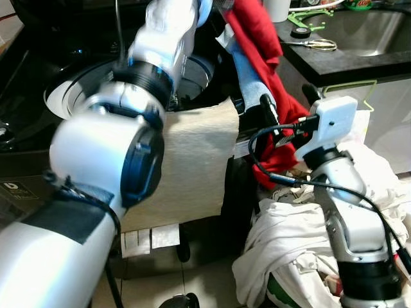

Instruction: Clothes washing

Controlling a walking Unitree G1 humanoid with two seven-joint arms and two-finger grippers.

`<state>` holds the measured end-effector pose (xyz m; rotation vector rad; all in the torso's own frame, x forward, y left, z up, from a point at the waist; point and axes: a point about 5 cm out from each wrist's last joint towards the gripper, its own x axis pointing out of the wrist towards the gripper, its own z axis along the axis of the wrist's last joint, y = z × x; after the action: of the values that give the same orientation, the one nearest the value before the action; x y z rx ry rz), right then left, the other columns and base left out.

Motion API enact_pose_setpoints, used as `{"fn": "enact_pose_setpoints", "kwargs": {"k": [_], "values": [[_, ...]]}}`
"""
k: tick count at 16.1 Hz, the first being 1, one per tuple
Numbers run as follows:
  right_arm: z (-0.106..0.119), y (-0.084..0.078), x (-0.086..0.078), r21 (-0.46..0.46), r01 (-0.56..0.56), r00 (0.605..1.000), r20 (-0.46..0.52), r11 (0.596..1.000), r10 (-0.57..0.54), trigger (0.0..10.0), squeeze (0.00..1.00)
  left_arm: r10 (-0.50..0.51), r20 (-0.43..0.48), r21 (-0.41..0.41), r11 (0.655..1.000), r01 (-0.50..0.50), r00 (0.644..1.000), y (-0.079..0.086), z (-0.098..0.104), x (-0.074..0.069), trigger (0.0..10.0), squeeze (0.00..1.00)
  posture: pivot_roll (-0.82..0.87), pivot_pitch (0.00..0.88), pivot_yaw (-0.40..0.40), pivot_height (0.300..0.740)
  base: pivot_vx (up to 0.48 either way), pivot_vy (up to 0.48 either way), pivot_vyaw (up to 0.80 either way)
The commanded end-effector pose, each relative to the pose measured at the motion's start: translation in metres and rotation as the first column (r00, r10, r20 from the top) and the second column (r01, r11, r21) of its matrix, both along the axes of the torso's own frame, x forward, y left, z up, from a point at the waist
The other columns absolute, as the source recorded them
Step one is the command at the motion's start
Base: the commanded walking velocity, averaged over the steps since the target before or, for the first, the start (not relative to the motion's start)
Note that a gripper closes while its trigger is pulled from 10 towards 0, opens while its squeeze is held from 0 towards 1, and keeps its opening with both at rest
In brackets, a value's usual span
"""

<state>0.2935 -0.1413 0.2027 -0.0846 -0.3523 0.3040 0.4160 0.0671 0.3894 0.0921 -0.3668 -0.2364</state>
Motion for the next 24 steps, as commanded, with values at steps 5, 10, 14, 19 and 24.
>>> {"fn": "enact_pose_setpoints", "kwargs": {"k": [5,10,14,19,24], "values": [[-0.016,0.013,-0.01,0.015,-0.025,0.999,-0.041,1.0,0.026,10.0,0.0,-0.06,0.113,-0.239,0.967,0.086,0.992,0.023,0.089,-0.025,10.0,0.0,-0.09,0.0,0.122,0.74,0.0,0.0,0.0],[-0.056,0.011,-0.032,-0.023,-0.031,0.989,-0.144,0.999,0.027,10.0,0.0,-0.099,0.161,-0.327,0.933,0.148,0.982,0.031,0.125,-0.042,10.0,0.0,-0.1,0.0,0.14,0.74,0.0,0.0,0.0],[-0.073,0.009,-0.037,-0.032,-0.005,0.982,-0.187,0.999,-0.001,10.0,0.0,-0.111,0.239,-0.336,0.922,0.19,0.965,0.027,0.154,-0.06,10.0,0.0,-0.12,0.0,0.177,0.74,0.0,0.0,0.0],[-0.078,0.012,-0.041,-0.035,0.01,0.983,-0.185,0.999,-0.017,10.0,0.0,0.07,0.386,-0.277,0.96,0.043,0.92,0.035,0.168,-0.071,10.0,0.0,-0.17,0.0,0.263,0.74,0.0,0.0,0.0],[-0.09,0.009,-0.073,-0.034,0.118,0.968,-0.217,0.992,-0.122,10.0,0.0,0.234,0.486,0.249,0.887,-0.39,0.842,0.009,0.12,-0.044,10.0,0.0,-0.27,0.0,0.391,0.74,0.0,0.0,0.0]]}}
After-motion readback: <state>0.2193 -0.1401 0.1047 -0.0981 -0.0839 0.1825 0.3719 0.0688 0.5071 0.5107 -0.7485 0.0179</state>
